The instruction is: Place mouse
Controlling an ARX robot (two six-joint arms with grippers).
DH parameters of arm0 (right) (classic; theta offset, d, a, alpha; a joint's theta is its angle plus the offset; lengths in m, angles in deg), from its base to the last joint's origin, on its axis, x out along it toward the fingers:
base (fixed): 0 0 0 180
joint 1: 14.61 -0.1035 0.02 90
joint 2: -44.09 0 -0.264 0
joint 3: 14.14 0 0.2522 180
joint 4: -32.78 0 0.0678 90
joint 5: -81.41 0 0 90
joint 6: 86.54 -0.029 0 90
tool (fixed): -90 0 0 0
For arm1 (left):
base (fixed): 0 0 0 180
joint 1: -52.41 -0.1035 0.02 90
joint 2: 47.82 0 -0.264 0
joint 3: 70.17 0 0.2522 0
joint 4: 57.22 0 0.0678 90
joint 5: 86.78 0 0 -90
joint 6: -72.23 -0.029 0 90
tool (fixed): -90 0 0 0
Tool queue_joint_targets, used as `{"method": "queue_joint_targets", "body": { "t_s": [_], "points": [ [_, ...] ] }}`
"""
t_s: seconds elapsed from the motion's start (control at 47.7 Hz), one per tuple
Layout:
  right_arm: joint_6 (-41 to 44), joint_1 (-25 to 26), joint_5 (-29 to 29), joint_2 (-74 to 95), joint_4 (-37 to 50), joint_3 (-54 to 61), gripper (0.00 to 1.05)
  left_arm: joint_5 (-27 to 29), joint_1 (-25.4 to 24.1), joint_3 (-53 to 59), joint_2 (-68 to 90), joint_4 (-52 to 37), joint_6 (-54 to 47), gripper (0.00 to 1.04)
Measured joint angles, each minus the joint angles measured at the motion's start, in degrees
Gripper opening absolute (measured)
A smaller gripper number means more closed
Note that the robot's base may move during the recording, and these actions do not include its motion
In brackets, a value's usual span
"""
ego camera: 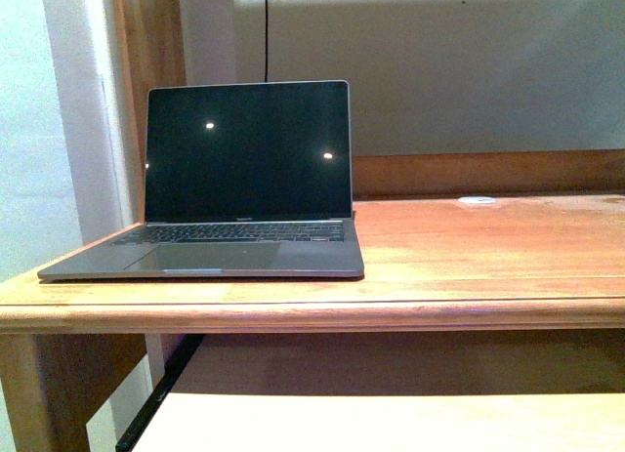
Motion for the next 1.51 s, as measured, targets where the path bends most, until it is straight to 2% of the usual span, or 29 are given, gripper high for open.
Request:
{"method": "queue_joint_targets", "body": {
  "t_s": [0.293, 0.65, 0.817, 0.88, 0.964, 1.215, 1.509],
  "points": [
    [1.33, 2.32, -2.45, -1.36, -2.80, 0.15, 0.97, 0.00, 0.00, 0.00, 0.00, 0.00, 0.02, 0.03],
    [0.83, 3.08, -2.69, 4.87, -2.43, -1.14, 0.97, 0.00, 0.00, 0.00, 0.00, 0.00, 0.04, 0.68],
    [0.74, 3.39, -2.54, 7.06, -1.31, -2.01, 0.97, 0.00, 0.00, 0.00, 0.00, 0.00, 0.04, 0.88],
    [0.72, 3.52, -2.43, 7.82, -0.92, -2.54, 0.97, 0.02, 0.00, 0.00, 0.00, 0.00, 0.02, 0.98],
    [0.63, 3.56, -2.01, 8.46, -0.59, -2.89, 0.96, 0.02, 0.00, 0.00, 0.00, 0.00, 0.02, 0.97],
    [0.74, 3.93, -2.01, 8.55, -0.55, -2.93, 0.61, 0.00, 0.00, 0.00, 0.00, 0.00, 0.02, 0.97],
    [0.15, 6.34, -4.22, 3.50, -5.53, -2.95, 0.58, 0.00, 0.00, 0.00, 0.00, 0.00, 0.02, 0.97]
  ]
}}
